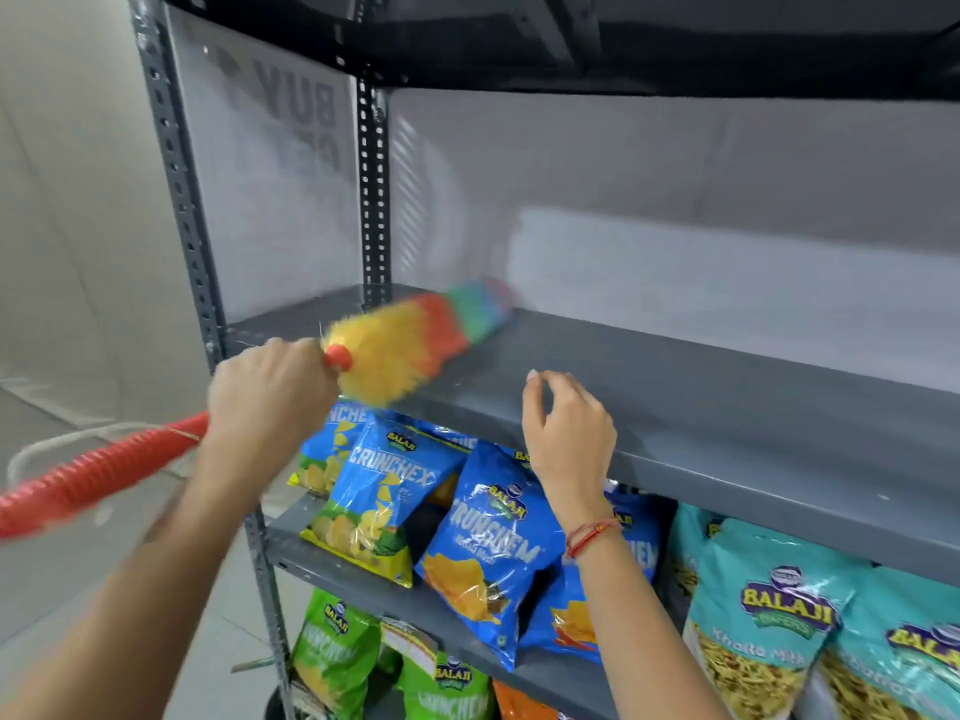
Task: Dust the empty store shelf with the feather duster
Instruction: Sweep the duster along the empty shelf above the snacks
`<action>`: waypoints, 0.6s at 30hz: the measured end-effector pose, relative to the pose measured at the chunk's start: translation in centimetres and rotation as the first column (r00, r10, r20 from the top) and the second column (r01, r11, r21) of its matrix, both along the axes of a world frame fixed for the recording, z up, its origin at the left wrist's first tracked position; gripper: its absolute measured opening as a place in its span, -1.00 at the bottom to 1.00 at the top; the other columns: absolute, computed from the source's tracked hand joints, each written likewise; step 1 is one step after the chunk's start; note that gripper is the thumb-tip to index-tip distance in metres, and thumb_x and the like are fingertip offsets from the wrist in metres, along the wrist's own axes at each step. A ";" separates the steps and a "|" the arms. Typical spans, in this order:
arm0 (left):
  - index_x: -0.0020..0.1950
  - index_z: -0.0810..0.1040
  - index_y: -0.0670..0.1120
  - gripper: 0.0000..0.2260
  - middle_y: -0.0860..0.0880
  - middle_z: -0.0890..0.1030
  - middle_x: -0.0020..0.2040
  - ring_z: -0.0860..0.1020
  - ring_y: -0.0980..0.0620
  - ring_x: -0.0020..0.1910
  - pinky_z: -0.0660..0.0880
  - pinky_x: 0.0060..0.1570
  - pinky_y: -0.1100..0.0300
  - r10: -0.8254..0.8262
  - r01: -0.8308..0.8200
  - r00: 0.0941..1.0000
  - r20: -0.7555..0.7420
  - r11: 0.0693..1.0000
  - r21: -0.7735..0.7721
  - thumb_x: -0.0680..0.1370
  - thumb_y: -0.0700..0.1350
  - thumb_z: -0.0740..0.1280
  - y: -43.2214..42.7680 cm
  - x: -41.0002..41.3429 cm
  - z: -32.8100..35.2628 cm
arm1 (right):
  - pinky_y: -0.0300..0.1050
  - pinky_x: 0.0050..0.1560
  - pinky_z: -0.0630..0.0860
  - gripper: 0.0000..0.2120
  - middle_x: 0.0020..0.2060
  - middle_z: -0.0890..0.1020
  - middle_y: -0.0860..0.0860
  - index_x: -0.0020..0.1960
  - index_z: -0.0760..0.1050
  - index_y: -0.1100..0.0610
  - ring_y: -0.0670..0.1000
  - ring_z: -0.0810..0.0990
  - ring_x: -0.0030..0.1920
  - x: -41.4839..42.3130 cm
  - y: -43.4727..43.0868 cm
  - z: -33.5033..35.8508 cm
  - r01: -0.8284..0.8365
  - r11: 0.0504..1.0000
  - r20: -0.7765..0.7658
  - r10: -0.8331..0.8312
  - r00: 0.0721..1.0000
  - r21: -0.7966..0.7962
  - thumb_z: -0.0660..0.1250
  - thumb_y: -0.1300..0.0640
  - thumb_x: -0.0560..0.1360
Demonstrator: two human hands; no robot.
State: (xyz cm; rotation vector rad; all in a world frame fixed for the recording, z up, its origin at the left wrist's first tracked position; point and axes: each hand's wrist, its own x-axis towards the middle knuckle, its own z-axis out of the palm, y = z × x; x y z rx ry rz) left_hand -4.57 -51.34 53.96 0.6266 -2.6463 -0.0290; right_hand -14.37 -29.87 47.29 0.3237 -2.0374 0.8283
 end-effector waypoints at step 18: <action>0.16 0.62 -0.11 -0.64 -0.19 0.63 -0.12 0.61 -0.18 -0.17 0.44 -0.24 0.12 0.194 -0.202 0.979 0.065 0.965 0.168 0.60 0.09 0.18 -11.6 0.8 -0.6 | 0.02 -0.09 0.53 -0.73 -0.06 0.68 0.21 -0.05 0.56 0.24 0.18 0.54 0.22 -0.9 -9.9 1.1 -0.255 0.963 0.192 0.234 0.953 0.092 0.19 0.07 0.57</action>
